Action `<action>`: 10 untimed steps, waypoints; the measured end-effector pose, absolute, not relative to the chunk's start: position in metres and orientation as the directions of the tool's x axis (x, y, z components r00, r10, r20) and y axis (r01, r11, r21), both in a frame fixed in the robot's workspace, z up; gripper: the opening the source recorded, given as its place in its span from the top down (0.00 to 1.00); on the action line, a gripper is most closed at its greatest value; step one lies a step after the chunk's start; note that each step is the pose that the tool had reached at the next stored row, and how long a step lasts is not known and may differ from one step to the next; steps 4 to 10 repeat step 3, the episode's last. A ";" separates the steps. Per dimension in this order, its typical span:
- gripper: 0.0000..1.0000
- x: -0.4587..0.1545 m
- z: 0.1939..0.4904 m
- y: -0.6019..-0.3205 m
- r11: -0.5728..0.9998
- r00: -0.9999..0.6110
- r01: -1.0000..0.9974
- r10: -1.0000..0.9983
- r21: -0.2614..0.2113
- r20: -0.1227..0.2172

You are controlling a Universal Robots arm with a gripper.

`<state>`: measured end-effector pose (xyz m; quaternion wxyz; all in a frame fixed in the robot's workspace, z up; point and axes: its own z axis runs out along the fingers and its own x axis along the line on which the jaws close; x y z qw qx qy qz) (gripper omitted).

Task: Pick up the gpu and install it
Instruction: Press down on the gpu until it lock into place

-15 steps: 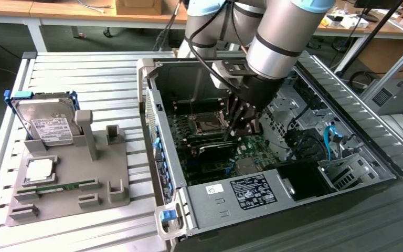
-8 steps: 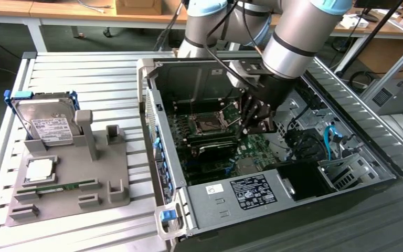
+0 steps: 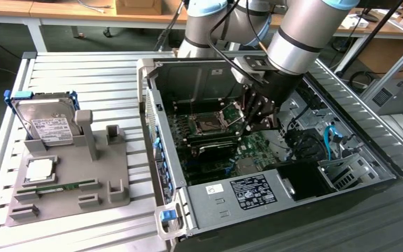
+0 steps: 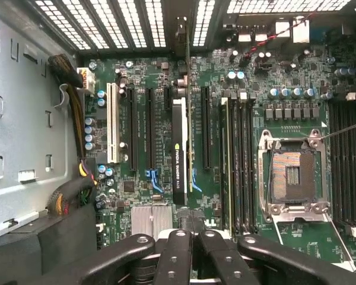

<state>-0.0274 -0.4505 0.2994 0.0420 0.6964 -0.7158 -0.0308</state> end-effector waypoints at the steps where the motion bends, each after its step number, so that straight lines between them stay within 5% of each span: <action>1: 0.89 -0.027 0.299 -0.450 0.028 -0.027 -0.994 -1.000 0.103 0.017; 10: 0.89 -0.027 0.299 -0.450 0.028 -0.027 -0.994 -1.000 0.103 0.017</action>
